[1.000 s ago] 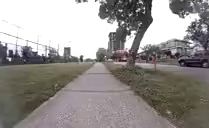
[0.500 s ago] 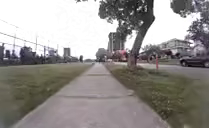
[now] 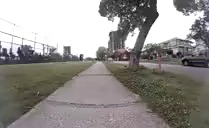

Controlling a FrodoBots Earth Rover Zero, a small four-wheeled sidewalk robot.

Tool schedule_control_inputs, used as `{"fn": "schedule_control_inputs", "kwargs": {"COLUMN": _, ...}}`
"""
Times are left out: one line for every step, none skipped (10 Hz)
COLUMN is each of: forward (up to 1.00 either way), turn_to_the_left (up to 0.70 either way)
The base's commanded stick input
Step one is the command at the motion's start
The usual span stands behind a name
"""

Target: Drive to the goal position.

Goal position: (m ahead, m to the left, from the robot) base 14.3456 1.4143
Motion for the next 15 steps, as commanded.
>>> {"fn": "schedule_control_inputs", "kwargs": {"forward": 0.70, "turn_to_the_left": 0.00}}
{"fn": "schedule_control_inputs", "kwargs": {"forward": 0.70, "turn_to_the_left": 0.00}}
{"fn": "schedule_control_inputs", "kwargs": {"forward": 0.70, "turn_to_the_left": 0.00}}
{"fn": "schedule_control_inputs", "kwargs": {"forward": 0.70, "turn_to_the_left": 0.00}}
{"fn": "schedule_control_inputs", "kwargs": {"forward": 0.70, "turn_to_the_left": 0.00}}
{"fn": "schedule_control_inputs", "kwargs": {"forward": 0.70, "turn_to_the_left": 0.00}}
{"fn": "schedule_control_inputs", "kwargs": {"forward": 0.70, "turn_to_the_left": 0.00}}
{"fn": "schedule_control_inputs", "kwargs": {"forward": 0.70, "turn_to_the_left": 0.00}}
{"fn": "schedule_control_inputs", "kwargs": {"forward": 0.70, "turn_to_the_left": 0.00}}
{"fn": "schedule_control_inputs", "kwargs": {"forward": 0.70, "turn_to_the_left": 0.04}}
{"fn": "schedule_control_inputs", "kwargs": {"forward": 0.70, "turn_to_the_left": 0.26}}
{"fn": "schedule_control_inputs", "kwargs": {"forward": 0.70, "turn_to_the_left": 0.35}}
{"fn": "schedule_control_inputs", "kwargs": {"forward": 0.70, "turn_to_the_left": 0.35}}
{"fn": "schedule_control_inputs", "kwargs": {"forward": 0.70, "turn_to_the_left": 0.35}}
{"fn": "schedule_control_inputs", "kwargs": {"forward": 0.70, "turn_to_the_left": 0.35}}
